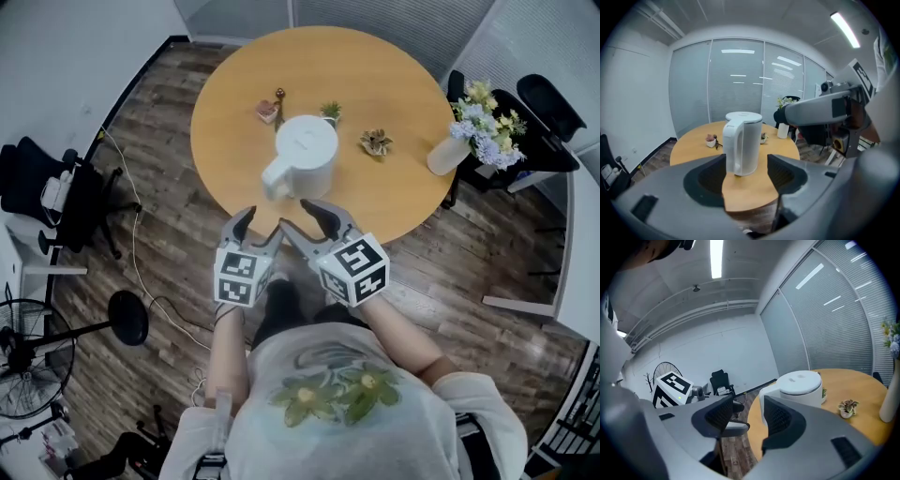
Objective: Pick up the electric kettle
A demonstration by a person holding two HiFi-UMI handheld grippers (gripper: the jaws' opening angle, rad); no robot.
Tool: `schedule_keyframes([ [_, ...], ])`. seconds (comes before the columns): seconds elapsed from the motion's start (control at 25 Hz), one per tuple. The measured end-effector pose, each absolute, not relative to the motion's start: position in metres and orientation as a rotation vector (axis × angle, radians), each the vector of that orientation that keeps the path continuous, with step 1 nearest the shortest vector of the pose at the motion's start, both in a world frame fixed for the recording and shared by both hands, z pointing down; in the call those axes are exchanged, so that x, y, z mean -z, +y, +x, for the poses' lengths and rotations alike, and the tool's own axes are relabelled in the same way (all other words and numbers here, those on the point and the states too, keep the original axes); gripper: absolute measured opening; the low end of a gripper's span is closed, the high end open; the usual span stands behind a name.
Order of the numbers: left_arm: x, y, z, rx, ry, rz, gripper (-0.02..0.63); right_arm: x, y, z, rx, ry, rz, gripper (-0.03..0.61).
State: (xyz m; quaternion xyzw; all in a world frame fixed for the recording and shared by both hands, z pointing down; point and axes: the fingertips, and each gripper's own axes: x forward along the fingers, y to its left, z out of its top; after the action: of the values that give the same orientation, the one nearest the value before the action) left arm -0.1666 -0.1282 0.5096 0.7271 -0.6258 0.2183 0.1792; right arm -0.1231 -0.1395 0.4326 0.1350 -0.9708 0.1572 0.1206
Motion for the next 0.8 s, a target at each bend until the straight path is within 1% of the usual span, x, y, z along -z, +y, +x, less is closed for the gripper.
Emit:
schedule_keyframes([
  [0.28,-0.536,-0.147,-0.181,-0.646,-1.669,2.083,0.257,-0.457,-0.158,-0.152,-0.512,-2.776,0.459,0.206],
  [0.8,-0.572,-0.178,-0.188,-0.707,-1.496,2.128,0.256,-0.495,-0.19,-0.187,-0.743,-2.706,0.52,0.206],
])
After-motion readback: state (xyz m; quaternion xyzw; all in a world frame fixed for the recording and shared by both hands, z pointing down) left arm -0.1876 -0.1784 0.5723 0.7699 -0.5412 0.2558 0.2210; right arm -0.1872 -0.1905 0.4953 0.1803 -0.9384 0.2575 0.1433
